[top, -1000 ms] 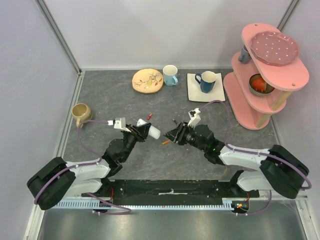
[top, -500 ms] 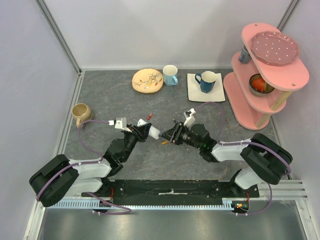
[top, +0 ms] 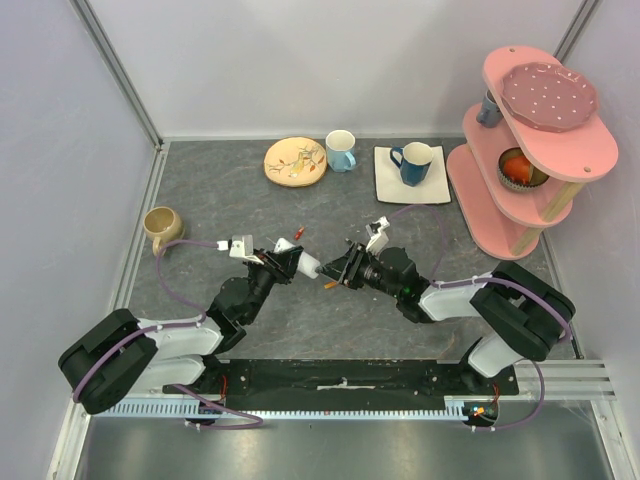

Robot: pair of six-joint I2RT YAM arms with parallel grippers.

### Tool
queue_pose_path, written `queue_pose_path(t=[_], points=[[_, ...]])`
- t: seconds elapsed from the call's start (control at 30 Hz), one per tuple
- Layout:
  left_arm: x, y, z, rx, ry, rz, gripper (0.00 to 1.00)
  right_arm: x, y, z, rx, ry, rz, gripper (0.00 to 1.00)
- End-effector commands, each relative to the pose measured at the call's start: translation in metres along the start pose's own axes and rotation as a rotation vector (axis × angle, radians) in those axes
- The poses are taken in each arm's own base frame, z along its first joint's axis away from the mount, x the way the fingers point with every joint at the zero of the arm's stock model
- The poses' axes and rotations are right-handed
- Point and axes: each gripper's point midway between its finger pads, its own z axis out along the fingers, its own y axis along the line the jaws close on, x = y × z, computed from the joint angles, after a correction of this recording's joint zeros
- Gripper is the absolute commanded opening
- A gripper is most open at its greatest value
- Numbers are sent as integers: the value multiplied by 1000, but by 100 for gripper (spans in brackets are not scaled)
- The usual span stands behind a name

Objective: Load the batteries into the remote control

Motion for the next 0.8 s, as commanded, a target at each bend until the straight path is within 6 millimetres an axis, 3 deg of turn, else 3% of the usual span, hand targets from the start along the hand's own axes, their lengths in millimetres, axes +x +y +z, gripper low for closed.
queue_pose_path(t=[0.0,0.77], points=[[-16,-8,1,22,-61,-35,2,-15,25,6,-88,-42,-12,42],[-14,-14,-2,47,-49,-66,2,-15,23,14,-95,-41,-7,40]])
